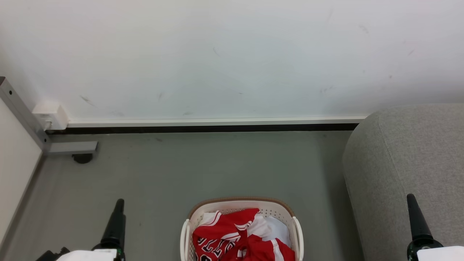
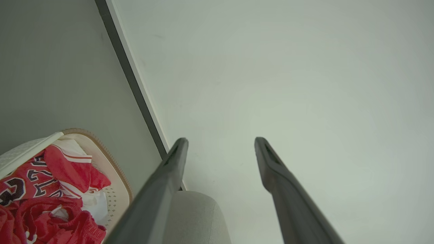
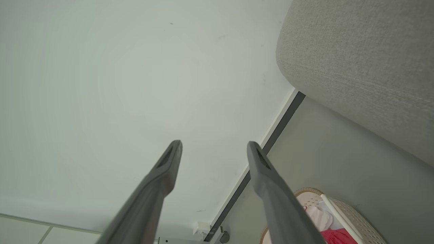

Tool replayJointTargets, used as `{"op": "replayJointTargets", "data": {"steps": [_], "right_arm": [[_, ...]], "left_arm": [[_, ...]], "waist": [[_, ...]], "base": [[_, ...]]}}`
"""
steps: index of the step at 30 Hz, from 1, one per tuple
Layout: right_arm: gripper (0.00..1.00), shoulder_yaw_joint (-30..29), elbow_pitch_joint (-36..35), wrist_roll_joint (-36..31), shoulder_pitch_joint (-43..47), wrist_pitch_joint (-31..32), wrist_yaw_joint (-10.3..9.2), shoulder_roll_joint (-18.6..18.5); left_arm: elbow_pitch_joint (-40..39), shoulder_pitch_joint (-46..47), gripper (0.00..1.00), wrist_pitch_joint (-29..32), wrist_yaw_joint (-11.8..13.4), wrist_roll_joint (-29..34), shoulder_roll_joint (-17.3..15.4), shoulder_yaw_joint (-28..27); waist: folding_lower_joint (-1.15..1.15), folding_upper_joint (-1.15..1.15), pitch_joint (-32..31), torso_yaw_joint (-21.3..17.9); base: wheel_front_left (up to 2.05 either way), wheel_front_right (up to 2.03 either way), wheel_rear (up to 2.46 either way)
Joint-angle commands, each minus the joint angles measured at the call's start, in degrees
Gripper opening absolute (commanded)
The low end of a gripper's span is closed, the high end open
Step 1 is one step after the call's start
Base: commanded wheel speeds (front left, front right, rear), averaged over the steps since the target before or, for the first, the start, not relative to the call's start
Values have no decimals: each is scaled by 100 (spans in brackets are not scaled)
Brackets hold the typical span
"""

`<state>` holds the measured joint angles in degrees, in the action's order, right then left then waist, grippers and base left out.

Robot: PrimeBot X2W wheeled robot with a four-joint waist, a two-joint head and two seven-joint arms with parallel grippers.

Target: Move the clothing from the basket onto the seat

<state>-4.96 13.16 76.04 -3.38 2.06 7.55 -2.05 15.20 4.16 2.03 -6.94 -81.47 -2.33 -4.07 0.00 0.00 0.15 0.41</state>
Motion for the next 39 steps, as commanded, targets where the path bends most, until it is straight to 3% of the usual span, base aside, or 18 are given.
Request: {"op": "replayJointTargets", "data": {"steps": [1, 7, 39], "right_arm": [[100, 43, -145, -419, -44, -73, -2, -68], [100, 147, -208, -1230, -6, -219, -2, -84], [100, 373, -359, -3785, 152, -840, -5, -83]], "left_arm": [[-121, 29, 100, -71, 42, 371, -40, 18], [-205, -32, 100, -216, 125, 1050, -43, 75], [-423, -237, 100, -844, 265, 3521, -58, 439]], "waist": [[0, 0, -1, 4], [0, 0, -8, 13], [0, 0, -34, 70]], "base": [[0, 0, 0], [0, 0, 0], [0, 0, 0]]}}
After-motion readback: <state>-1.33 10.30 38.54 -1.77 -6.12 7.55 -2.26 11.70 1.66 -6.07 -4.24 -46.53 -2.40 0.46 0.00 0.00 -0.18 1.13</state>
